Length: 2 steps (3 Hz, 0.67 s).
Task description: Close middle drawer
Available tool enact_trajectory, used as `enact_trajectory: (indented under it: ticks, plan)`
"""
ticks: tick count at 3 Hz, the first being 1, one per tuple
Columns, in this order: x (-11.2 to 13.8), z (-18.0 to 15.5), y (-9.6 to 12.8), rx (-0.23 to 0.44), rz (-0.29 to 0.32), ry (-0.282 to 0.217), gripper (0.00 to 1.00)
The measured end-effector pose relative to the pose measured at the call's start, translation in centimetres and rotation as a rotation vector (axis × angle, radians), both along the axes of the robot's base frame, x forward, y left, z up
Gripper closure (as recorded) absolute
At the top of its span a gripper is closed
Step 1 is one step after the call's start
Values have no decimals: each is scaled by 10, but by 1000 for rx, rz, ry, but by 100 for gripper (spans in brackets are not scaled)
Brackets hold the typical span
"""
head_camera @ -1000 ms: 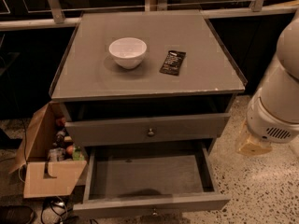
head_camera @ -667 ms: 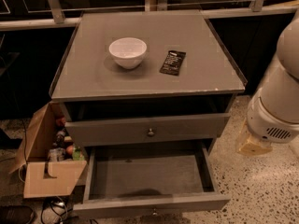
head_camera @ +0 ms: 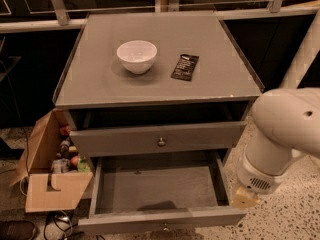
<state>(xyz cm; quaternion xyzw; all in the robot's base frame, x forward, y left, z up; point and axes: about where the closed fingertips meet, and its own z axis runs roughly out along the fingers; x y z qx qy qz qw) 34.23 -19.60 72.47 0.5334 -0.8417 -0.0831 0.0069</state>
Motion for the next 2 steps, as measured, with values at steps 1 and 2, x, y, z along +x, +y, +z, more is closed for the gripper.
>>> enact_trajectory:
  ticks: [1, 2]
  plan:
    - [-9, -31, 12, 26, -5, 65, 100]
    - [-9, -32, 12, 27, -5, 68, 100]
